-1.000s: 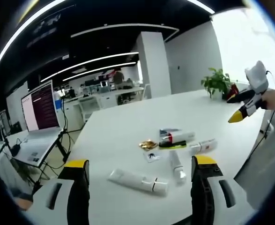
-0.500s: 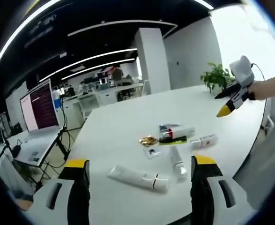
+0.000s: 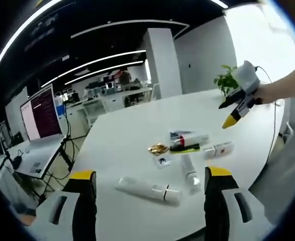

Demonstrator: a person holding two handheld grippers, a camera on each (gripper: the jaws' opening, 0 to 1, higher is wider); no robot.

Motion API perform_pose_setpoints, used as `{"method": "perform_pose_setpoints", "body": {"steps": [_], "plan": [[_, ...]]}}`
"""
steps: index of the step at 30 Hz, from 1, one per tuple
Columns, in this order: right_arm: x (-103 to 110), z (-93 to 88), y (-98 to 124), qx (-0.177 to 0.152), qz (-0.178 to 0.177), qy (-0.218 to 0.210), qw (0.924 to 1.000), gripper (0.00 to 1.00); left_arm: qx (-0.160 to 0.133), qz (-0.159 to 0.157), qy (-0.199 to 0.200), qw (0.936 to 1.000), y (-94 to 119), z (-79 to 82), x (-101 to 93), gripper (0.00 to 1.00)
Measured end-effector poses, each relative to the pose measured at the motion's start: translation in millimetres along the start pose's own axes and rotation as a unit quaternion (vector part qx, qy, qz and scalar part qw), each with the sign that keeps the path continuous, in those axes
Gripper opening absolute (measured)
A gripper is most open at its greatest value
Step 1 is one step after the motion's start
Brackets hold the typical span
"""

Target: Arrange the skincare products in the storage area until every visible bottle or jar stands upright without overlapping.

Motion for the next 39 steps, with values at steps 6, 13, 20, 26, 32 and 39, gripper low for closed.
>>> {"method": "perform_pose_setpoints", "body": {"steps": [6,13,20,26,32,39], "plan": [[-2,4.5,-16,0.016,0.011,0.018,0.9996,0.62,-0.001,0.001,0.002,1.0,-1,0.0,1.5,0.83],[-1,11.4,-33,0.033,0.03,0.044,0.998,0.61,0.0,0.004,0.004,1.0,-1,0.2,2.3,0.83],[-1,16.5,-44,0.044,0.041,0.067,0.9959,0.58,0.001,0.001,0.002,1.0,-1,0.9,0.1,0.83],[1,23.9,-54,0.052,0.059,0.091,0.9927,0.57,0.003,-0.001,0.001,1.0,-2,-0.8,0.4,0.83],[3,35.8,-69,0.054,0.081,0.104,0.9898,0.56,0.004,0.004,0.001,1.0,-2,-2.1,2.6,0.82],[6,36.8,-96,0.083,0.105,0.119,0.9839,0.55,0.008,0.007,0.002,0.9999,-3,-4.4,4.2,0.82]]}}
Point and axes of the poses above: the point that each gripper's makers call its tool centre point, and the gripper's own axes: y roughly backward along the fingers, x roughly to its left, z roughly out of its top, the point moved 4 cm from there along y, roughly backward along the fingers, and after that the axes turned 12 degrees about x, right-handed, at the moved point
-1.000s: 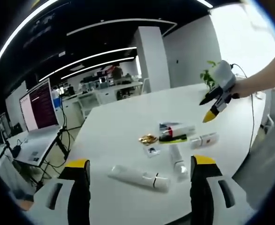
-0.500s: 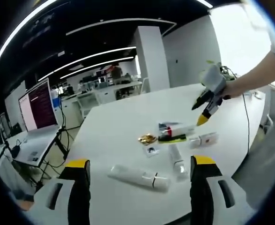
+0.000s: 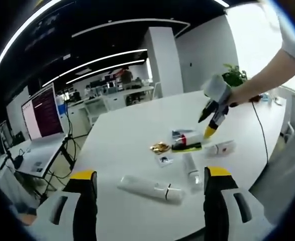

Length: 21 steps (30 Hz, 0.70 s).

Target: Arrange the skincare products in the storage area until every visible bottle or jar stands upright without overlapping.

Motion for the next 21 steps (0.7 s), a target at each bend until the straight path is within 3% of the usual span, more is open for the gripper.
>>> {"method": "perform_pose_setpoints", "body": {"steps": [21], "plan": [[-15,3.1,-38,0.045,0.032,0.024,0.9982,0.49,0.009,0.007,0.0,0.9999,-2,-3.2,1.5,0.81]]}}
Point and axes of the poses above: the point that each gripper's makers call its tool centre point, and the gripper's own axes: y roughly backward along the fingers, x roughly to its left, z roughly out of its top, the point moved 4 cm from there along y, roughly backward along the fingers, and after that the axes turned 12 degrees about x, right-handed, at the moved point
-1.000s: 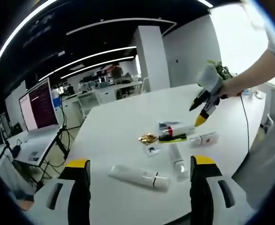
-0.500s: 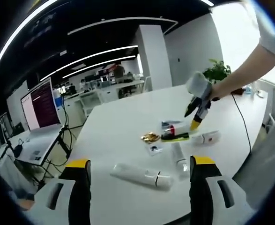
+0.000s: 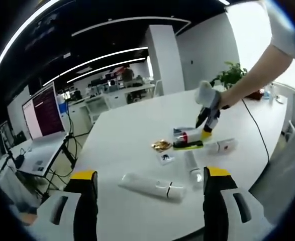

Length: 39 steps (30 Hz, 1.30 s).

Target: Arrange the skincare products in the storage area until every visible bottle or jar stands upright without overlapping.

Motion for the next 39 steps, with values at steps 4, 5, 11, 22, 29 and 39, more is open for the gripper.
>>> {"method": "perform_pose_setpoints", "body": {"steps": [4,5,11,22,29,39], "plan": [[-1,6.5,-4,-0.001,0.006,0.007,1.0,0.46,0.001,0.002,0.001,1.0,0,0.3,0.4,0.81],[0,8.5,-5,0.0,0.007,0.011,0.9999,0.46,0.001,0.003,0.001,1.0,0,0.3,0.5,0.81],[0,11.4,-13,0.023,0.018,0.013,0.9995,0.45,-0.001,0.01,0.003,0.9999,1,0.3,2.8,0.81],[-1,11.0,-16,0.047,0.021,0.025,0.9984,0.39,-0.004,0.015,0.007,0.9999,2,0.8,4.7,0.81],[1,15.8,-21,0.053,0.023,0.039,0.9976,0.34,-0.002,0.014,0.006,0.9999,2,0.5,4.4,0.81],[4,14.3,-21,0.047,0.008,0.067,0.9966,0.29,-0.001,0.014,0.005,0.9999,1,0.3,4.5,0.8]]}}
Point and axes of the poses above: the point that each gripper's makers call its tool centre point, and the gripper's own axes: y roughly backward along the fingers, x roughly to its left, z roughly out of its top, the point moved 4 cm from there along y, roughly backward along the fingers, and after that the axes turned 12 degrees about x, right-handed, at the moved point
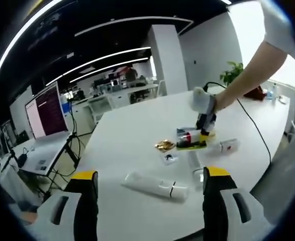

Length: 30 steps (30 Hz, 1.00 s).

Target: Arrange the skincare products in the storage area until every visible bottle or jar stands upright without overlapping.

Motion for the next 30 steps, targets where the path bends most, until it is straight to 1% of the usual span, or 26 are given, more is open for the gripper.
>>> {"method": "perform_pose_setpoints", "body": {"steps": [2,6,12,13,15,16,18,19,21,22,25,28,30], "plan": [[-1,-0.8,-1,0.004,-0.002,-0.011,0.9999,0.29,0.0,0.001,0.001,1.0,0,-0.1,0.4,0.8],[0,-1.8,-1,0.007,-0.005,-0.008,0.9999,0.28,-0.001,0.002,0.001,1.0,0,0.1,0.7,0.8],[2,-3.5,0,-0.001,-0.017,-0.009,0.9998,0.28,0.0,0.006,0.001,1.0,1,-0.3,1.9,0.8],[4,-4.1,1,-0.001,-0.017,-0.02,0.9997,0.28,0.0,0.006,0.001,1.0,1,0.1,1.9,0.8],[10,-2.6,3,-0.01,-0.01,-0.025,0.9996,0.28,0.0,0.004,0.001,1.0,1,0.4,1.6,0.8],[11,-3.4,2,-0.012,-0.012,-0.024,0.9996,0.28,0.0,0.004,0.0,1.0,1,0.5,1.4,0.8],[13,-4.3,4,-0.015,-0.031,-0.013,0.9993,0.27,0.0,0.004,-0.001,1.0,2,1.2,1.1,0.8],[14,-5.1,6,-0.016,-0.033,-0.014,0.9992,0.27,0.0,0.005,-0.001,1.0,2,1.4,1.3,0.79],[11,-6.8,12,-0.03,-0.039,-0.026,0.9985,0.27,-0.001,0.004,0.002,1.0,2,1.7,1.6,0.79],[11,-8.0,17,-0.038,-0.041,-0.036,0.9978,0.27,-0.001,0.003,0.002,1.0,2,2.0,1.6,0.79],[10,-10.6,30,-0.052,-0.05,-0.043,0.9965,0.27,-0.002,0.001,0.001,1.0,2,2.5,0.6,0.79],[12,-13.0,41,-0.069,-0.064,-0.053,0.9941,0.27,-0.004,-0.001,0.001,1.0,3,3.6,-0.2,0.79],[18,-14.8,49,-0.079,-0.069,-0.054,0.9931,0.27,-0.006,-0.003,0.001,1.0,3,4.3,-0.7,0.79]]}}
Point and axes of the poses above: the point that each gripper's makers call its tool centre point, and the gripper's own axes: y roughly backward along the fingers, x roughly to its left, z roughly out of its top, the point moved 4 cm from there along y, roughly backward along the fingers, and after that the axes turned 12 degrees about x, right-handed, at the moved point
